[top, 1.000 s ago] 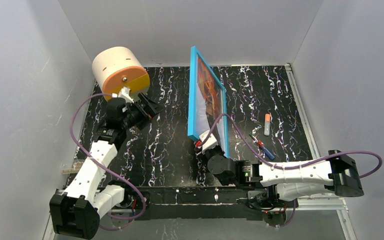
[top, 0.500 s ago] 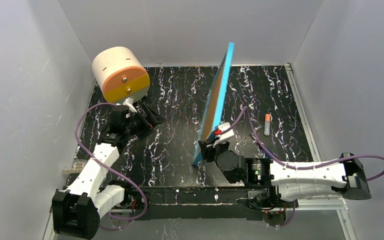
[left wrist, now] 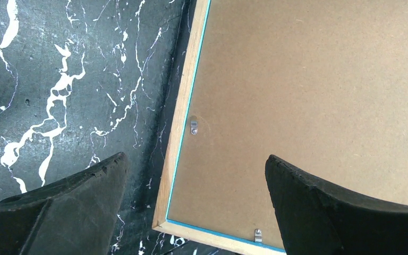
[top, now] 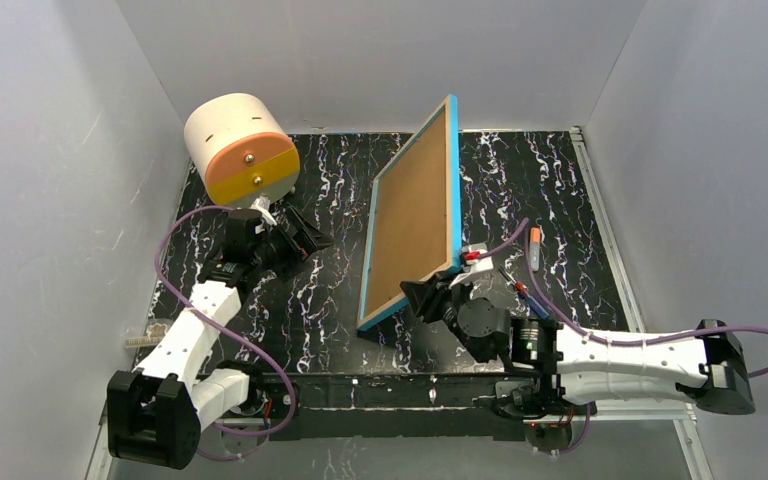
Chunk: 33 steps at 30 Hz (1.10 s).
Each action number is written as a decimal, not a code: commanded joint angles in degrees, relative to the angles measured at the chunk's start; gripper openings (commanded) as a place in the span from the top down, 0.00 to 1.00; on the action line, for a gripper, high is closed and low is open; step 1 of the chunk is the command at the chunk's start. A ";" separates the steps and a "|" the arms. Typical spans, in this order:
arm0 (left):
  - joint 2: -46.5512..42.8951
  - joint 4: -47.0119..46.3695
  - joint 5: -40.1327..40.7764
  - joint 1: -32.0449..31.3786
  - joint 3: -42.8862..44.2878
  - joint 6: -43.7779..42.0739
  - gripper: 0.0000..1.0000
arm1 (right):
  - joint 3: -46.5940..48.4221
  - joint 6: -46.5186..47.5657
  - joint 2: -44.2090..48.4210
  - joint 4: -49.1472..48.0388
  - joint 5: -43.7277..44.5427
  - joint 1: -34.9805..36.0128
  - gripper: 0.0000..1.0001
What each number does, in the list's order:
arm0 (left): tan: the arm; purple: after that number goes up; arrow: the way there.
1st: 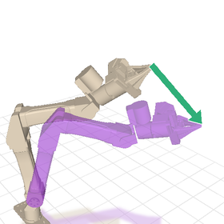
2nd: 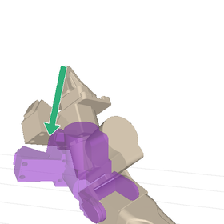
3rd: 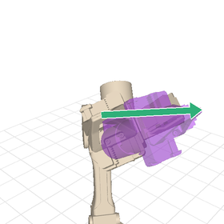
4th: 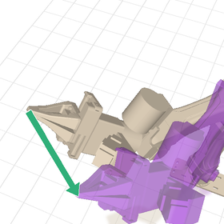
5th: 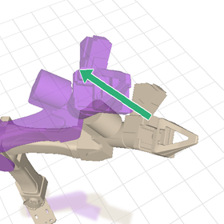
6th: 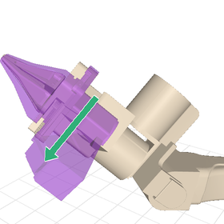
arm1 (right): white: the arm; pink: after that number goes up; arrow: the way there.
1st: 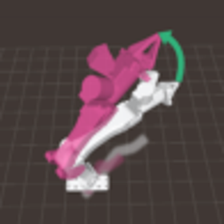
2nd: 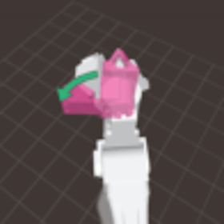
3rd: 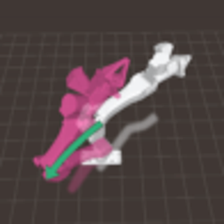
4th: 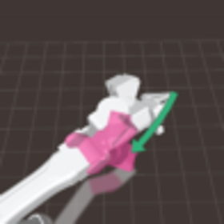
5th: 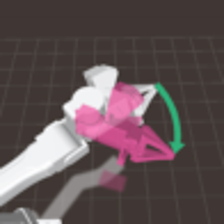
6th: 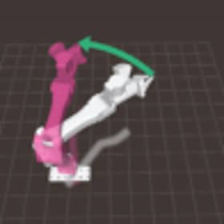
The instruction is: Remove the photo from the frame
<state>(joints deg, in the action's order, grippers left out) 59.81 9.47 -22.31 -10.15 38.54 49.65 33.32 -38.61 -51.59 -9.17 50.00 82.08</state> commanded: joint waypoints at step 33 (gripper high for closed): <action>2.37 1.86 0.51 0.00 -5.66 -4.38 0.02 | -26.71 -51.74 5.36 -12.15 -22.21 -18.18 0.86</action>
<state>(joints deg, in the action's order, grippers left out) 61.82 10.72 -21.96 -10.15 33.82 46.41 7.35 -84.75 -44.51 -19.84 29.67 63.86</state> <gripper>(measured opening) 0.983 0.347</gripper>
